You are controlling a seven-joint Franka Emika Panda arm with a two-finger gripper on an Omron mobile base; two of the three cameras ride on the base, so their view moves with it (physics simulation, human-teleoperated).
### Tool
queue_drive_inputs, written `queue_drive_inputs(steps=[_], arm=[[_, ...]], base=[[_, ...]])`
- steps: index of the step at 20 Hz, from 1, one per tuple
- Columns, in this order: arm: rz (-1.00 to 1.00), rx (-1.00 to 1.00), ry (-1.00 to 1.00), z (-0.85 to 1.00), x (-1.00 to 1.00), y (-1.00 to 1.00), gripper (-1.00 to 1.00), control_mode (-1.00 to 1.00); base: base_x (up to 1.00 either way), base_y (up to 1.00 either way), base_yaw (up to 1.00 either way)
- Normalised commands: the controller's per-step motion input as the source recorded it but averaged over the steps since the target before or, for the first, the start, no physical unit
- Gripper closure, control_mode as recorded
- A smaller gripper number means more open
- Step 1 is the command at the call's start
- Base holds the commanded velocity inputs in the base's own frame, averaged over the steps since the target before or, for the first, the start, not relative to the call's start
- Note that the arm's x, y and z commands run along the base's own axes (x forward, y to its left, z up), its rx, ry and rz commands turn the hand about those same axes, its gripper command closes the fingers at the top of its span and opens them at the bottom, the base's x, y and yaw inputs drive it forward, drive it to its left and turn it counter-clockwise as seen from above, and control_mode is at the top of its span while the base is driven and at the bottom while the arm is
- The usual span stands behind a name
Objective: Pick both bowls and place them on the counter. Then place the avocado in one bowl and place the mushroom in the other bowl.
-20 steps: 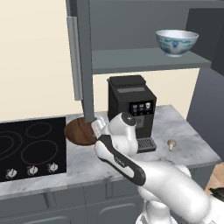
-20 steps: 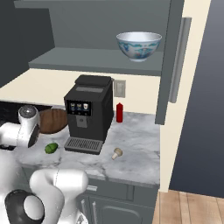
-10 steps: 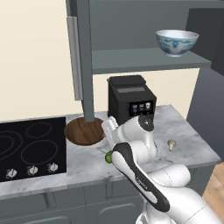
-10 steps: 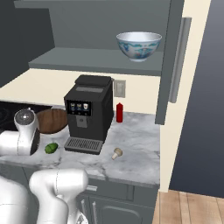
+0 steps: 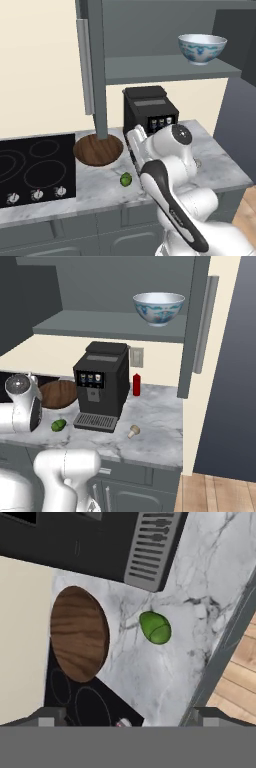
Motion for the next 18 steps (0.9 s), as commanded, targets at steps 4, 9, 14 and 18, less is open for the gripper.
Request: queue_drive_inputs(steps=[4,9,14,18], arm=[[-0.01,-0.02,0.0,0.49,-0.25,-0.26,-1.0,-1.0],[0.0,0.0,-0.03,0.46,-0.31,-0.3,-1.0,-1.0],[0.0,-0.03,-0.13,0.4,-0.19,-0.33,-1.0,-1.0],[0.0,-0.07,-0.17,0.34,0.0,-0.37,-1.0,-1.0]], base=[[0.0,0.0,0.0],[0.0,0.0,0.0],[0.0,0.0,0.0],[0.0,0.0,0.0]])
